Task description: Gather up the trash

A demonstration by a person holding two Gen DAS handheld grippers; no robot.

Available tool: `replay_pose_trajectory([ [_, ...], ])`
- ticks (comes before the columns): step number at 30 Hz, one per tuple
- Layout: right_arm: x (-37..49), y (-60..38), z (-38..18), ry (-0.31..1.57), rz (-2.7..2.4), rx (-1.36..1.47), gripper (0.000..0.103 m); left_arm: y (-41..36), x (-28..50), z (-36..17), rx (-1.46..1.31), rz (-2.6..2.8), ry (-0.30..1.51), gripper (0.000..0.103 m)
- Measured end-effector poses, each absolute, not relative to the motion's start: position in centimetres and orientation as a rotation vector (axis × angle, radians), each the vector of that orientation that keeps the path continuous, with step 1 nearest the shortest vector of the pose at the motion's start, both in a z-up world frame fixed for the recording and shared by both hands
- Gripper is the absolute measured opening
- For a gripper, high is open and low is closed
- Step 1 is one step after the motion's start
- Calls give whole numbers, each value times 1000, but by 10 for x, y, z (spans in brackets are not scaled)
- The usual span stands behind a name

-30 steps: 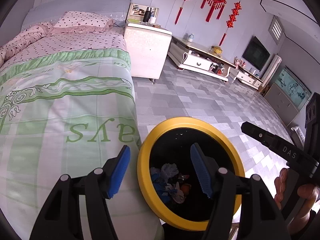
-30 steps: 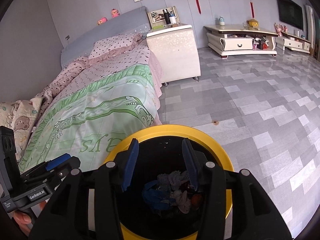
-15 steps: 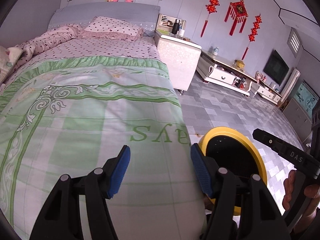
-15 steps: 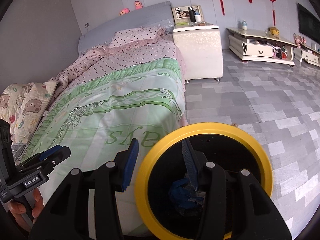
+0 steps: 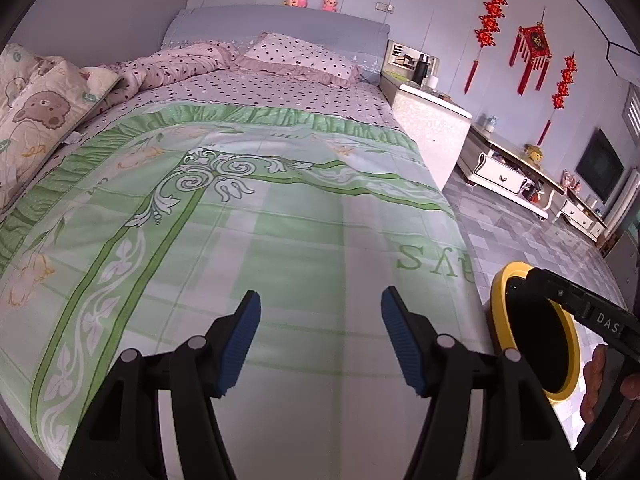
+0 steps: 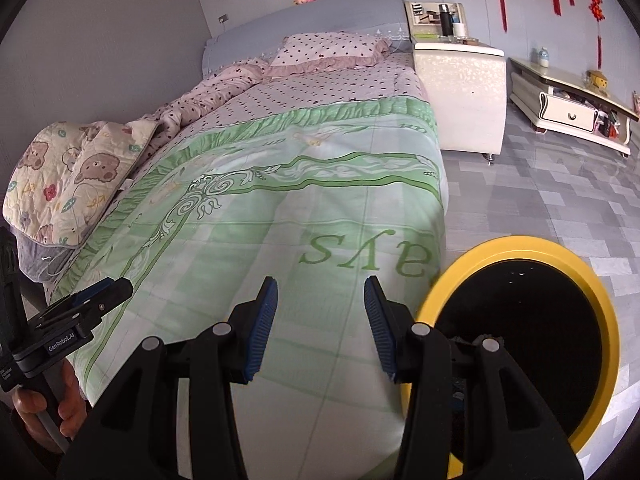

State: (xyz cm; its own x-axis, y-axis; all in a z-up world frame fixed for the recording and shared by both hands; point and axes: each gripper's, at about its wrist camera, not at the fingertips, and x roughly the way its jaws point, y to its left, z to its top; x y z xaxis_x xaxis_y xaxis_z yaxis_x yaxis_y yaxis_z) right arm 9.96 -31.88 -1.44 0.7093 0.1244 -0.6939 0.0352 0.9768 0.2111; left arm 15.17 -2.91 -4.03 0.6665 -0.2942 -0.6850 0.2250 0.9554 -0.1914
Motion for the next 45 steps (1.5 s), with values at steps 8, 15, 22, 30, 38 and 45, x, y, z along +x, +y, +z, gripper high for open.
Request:
replay_pose_trajectory([
  [8,95,-281,-22,800,93,183,43,12,137,-48,-107,-233,781,60],
  [15,76,-267,-13,773,67,161,59,30,115,-36,-124,-222,741,71],
  [22,50,-261,1,724,41,136,86,35,86,-17,-129,-220,668,89],
  [30,17,-258,14,656,-17,129,95,35,49,1,-142,-221,576,95],
  [38,-9,-255,23,617,-54,117,95,23,15,24,-112,-210,513,95],
  [45,-24,-256,26,581,-79,123,95,12,-4,38,-86,-208,474,95],
])
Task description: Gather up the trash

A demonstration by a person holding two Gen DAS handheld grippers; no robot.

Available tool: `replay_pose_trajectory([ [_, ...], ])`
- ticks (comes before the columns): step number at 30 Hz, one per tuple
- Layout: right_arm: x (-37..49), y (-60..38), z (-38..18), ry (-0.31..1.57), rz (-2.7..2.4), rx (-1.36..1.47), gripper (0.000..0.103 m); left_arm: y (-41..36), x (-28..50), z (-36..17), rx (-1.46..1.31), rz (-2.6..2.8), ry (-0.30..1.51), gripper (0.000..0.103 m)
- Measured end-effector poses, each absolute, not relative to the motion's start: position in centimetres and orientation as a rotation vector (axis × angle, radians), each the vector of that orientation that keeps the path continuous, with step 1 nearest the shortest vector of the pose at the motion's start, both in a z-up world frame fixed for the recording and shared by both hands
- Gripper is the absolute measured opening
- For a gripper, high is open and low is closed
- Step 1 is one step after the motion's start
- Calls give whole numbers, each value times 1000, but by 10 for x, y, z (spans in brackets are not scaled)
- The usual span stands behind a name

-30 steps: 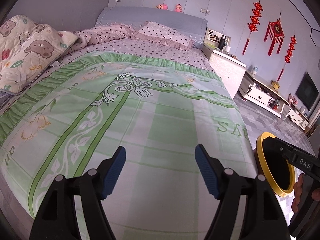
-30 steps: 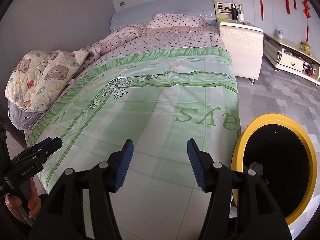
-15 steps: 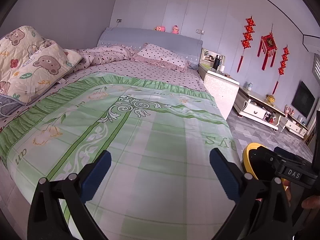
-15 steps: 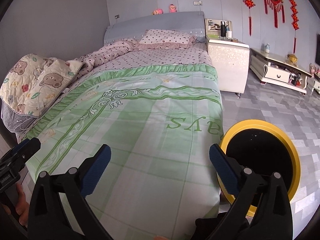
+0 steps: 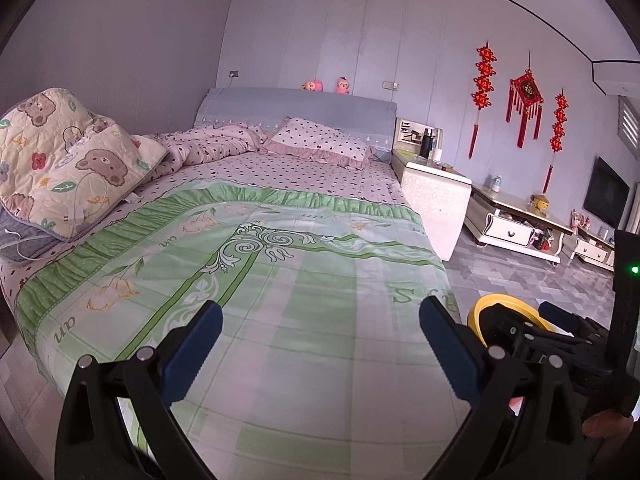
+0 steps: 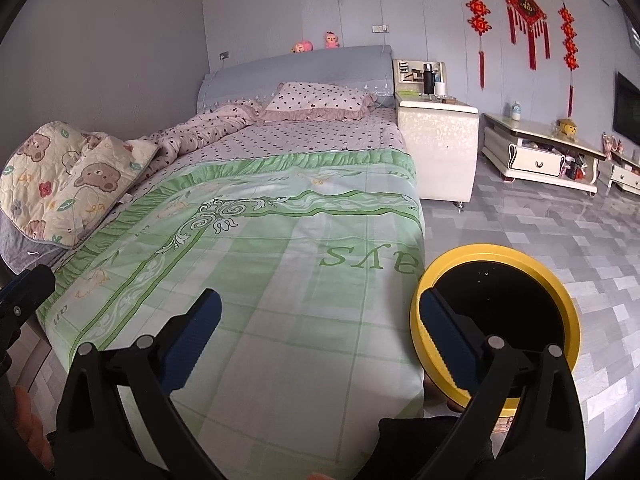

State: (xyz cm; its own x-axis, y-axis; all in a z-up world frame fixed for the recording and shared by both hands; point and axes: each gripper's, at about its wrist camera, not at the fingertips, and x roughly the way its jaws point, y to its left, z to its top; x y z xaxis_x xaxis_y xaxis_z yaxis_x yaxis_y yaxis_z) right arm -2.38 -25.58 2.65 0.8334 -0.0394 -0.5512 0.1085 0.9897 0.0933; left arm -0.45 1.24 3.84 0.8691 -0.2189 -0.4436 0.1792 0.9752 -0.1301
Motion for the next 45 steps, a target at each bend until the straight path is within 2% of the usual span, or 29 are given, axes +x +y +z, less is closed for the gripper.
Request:
replay_pose_trajectory([
  [45,-16,-261,3,640,-94,185,95,3,-4,36,-76,-206,506,95],
])
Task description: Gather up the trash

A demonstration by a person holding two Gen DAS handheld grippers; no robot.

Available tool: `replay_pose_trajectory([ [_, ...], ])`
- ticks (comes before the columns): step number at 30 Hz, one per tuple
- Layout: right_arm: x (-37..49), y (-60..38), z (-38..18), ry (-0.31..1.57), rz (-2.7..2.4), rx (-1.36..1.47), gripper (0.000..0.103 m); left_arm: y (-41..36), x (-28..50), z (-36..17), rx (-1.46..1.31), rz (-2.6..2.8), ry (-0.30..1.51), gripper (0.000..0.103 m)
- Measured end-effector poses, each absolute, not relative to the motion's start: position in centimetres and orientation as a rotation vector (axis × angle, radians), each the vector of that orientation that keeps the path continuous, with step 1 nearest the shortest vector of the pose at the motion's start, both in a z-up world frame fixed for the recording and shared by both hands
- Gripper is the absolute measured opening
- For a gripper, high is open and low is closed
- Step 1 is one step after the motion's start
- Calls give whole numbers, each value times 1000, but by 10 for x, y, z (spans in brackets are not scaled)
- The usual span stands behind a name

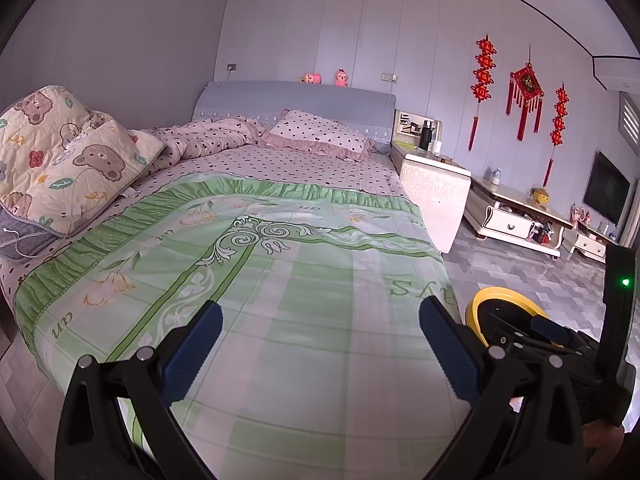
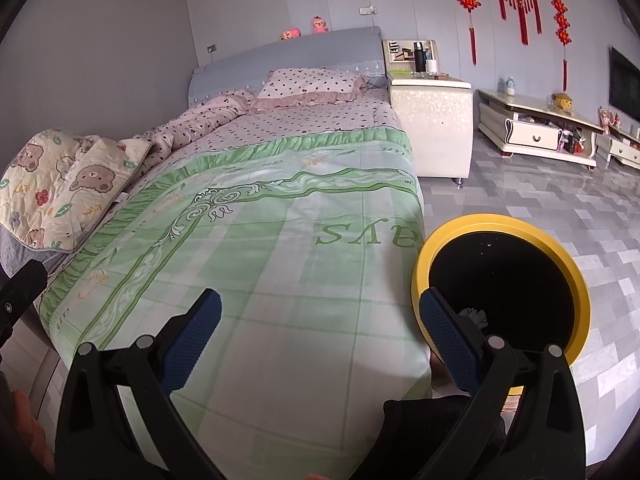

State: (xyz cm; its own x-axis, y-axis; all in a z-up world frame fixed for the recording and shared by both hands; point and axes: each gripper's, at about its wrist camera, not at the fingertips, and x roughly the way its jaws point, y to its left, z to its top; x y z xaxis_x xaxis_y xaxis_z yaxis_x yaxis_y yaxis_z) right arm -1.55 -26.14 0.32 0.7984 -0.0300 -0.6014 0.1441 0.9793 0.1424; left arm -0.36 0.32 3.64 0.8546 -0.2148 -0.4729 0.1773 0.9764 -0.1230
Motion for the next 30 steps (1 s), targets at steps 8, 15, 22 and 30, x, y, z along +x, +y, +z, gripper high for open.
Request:
replay_pose_trajectory([
  [8,-15,-262,1,646,-97,185,95,2,-4,36,-76,-208,509,95],
  [15,-16,-262,0,650,-100,186,95,2,-4,36,-77,-208,509,95],
  [22,-16,-263,-1,650,-103,186,95,1,-4,36,-74,-207,507,95],
  [30,-16,-263,-3,656,-105,190,95,2,-3,36,-76,-210,509,95],
])
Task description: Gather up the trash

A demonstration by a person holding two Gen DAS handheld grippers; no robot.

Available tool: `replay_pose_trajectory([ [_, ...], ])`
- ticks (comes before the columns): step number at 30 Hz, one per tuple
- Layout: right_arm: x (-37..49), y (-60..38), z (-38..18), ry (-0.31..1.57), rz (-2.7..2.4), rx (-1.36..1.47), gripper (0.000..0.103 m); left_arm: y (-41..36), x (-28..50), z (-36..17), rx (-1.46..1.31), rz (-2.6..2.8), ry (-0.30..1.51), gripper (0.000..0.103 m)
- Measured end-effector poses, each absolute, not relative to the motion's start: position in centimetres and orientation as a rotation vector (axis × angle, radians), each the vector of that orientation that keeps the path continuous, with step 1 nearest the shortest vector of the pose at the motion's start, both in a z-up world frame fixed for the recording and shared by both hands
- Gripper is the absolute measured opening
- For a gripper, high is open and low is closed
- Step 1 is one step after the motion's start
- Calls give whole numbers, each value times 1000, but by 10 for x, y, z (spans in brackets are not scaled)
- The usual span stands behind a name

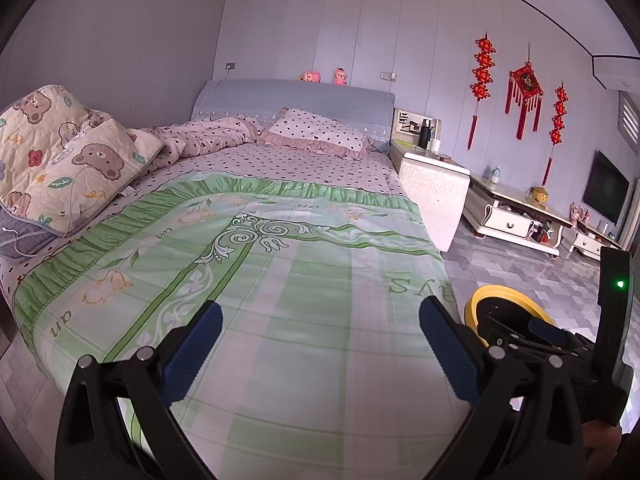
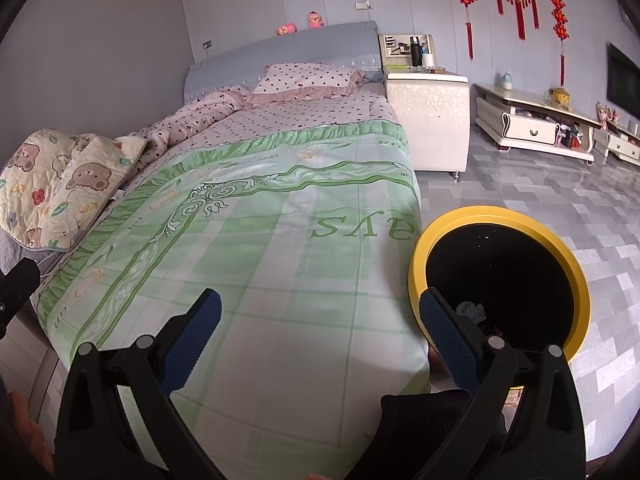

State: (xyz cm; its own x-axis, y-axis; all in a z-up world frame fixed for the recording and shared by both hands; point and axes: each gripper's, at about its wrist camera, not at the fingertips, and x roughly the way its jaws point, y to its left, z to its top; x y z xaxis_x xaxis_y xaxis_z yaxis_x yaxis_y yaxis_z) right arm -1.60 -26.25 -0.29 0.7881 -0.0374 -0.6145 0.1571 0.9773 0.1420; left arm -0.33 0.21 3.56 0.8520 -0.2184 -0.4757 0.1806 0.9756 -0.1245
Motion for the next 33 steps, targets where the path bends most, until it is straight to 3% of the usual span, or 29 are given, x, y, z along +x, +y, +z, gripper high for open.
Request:
replay_pose_trajectory([
  [33,-18,-266,-7,668,-116,204,95,0,-5,34,-69,-207,508,95],
])
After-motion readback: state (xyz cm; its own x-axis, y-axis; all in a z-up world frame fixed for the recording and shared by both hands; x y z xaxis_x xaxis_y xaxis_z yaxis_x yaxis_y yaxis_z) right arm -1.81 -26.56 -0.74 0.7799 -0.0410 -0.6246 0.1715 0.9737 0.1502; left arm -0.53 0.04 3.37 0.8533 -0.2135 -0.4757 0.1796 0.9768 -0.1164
